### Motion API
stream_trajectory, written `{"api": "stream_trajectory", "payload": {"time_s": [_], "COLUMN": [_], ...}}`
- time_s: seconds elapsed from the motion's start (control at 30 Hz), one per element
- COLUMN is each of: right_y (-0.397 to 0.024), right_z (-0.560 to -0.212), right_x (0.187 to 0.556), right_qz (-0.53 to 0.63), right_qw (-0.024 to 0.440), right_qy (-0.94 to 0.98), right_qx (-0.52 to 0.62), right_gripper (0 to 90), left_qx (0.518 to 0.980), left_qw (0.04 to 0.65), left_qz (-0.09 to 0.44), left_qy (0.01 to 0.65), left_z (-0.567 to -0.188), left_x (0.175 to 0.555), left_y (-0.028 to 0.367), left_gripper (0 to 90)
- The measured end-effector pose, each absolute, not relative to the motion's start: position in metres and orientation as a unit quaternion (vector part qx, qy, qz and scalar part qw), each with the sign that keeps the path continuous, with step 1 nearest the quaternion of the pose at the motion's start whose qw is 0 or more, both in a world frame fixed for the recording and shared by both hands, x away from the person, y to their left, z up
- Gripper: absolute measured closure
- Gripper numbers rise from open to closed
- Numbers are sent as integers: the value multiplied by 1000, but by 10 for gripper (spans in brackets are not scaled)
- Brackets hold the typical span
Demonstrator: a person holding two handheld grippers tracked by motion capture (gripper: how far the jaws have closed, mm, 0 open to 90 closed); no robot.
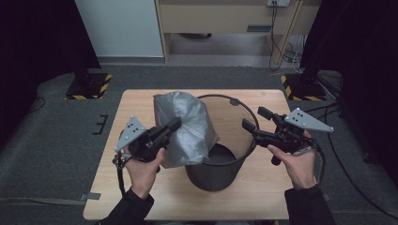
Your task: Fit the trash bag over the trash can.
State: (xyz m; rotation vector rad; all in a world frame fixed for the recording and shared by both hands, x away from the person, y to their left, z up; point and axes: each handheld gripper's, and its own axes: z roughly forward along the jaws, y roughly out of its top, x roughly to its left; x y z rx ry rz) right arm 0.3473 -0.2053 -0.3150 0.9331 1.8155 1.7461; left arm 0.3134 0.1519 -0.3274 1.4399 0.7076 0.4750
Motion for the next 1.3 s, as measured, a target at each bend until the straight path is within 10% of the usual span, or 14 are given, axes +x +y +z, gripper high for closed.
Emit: {"api": "stream_trajectory", "payload": {"time_s": [1.03,1.3], "right_y": [-165,-159], "right_z": [-318,-323], "right_x": [312,308], "right_qz": [637,604], "right_qw": [88,64], "right_qy": [730,764], "right_qx": [233,218], "right_gripper": [324,632], "left_qx": [697,691], "left_qw": [643,650], "left_qz": [204,189], "left_qy": [244,253], "left_z": [-347,-345], "left_x": [296,297], "left_y": [117,121], "left_gripper": [883,852]}}
